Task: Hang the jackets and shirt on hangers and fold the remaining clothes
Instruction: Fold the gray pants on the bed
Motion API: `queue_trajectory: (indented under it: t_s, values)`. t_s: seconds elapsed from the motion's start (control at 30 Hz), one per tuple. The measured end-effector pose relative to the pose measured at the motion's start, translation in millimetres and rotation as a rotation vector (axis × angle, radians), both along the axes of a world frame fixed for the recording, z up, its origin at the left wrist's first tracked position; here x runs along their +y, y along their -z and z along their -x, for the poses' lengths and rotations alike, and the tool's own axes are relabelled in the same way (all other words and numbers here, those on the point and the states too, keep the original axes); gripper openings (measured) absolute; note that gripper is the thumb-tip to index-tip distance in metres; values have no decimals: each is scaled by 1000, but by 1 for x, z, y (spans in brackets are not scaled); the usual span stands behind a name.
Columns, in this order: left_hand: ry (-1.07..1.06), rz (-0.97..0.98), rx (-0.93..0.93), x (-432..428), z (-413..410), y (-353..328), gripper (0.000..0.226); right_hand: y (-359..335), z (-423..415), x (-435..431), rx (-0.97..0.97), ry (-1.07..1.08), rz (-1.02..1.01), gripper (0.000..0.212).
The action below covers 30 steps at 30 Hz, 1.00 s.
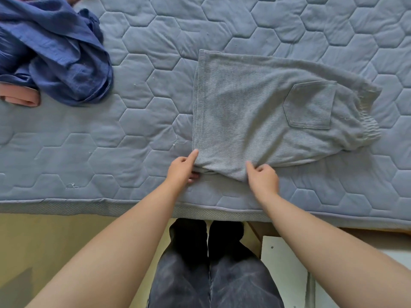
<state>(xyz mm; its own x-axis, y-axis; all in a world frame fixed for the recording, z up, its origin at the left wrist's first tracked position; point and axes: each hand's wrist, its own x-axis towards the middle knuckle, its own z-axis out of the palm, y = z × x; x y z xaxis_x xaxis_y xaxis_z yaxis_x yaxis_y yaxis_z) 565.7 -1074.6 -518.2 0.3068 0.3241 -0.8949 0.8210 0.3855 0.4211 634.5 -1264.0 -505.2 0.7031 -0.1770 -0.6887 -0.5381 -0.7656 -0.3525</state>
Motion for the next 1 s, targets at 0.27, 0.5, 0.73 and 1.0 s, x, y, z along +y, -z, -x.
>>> queue_trajectory:
  t_s: [0.27,0.5,0.73,1.0]
  values:
    - [-337,455,-181,-8,-5,-9,12,16,-49,4,238,1051,-684,14]
    - [302,-400,96,-18,22,-5,17,8,-21,-28,334,877,-532,33]
    - [931,-865,-125,-70,-34,-31,73,-5,-59,-75,101,884,-426,69]
    - [1246,-779,-381,-141,-125,-27,78,-18,-153,-130,8,1069,-668,57]
